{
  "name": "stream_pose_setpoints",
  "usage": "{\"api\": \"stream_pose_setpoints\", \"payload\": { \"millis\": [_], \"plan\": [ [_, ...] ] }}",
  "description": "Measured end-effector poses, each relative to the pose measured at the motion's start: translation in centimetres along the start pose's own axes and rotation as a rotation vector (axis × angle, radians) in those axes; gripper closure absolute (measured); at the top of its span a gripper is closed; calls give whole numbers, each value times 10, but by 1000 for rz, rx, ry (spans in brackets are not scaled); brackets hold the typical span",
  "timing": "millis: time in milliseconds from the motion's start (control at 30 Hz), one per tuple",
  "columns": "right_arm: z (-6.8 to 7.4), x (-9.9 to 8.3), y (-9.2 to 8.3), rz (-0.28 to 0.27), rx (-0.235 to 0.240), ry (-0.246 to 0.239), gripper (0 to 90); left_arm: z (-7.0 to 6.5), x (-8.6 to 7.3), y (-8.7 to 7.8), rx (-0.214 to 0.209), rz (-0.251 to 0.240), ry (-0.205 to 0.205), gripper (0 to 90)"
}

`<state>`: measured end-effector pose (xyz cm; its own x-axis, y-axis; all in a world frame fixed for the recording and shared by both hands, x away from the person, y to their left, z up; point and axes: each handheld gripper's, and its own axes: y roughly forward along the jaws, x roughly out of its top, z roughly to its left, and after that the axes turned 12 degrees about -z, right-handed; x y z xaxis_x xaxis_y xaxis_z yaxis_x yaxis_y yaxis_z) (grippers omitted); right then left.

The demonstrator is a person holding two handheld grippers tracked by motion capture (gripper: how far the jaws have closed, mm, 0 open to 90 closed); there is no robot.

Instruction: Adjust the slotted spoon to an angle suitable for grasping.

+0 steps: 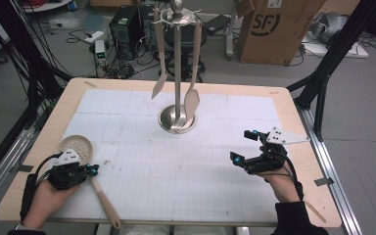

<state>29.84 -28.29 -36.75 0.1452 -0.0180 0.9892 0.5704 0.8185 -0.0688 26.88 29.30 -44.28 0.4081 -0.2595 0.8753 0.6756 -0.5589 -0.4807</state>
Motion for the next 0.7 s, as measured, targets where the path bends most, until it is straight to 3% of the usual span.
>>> {"api": "stream_pose_setpoints", "payload": {
  "millis": [133,300,500,700],
  "plan": [
    [-1,0,2,-3,3,-3,2,-6,3,-10,-8,-49,-3,899],
    [-2,-1,4,5,3,0,2,-21,-3,-30,-32,-74,6,899],
    [-2,0,4,3,7,-4,3,-41,-19,-51,-52,-73,26,899],
    [-2,0,5,5,11,-2,2,-51,-32,-54,-89,-47,37,899]
  ]
}}
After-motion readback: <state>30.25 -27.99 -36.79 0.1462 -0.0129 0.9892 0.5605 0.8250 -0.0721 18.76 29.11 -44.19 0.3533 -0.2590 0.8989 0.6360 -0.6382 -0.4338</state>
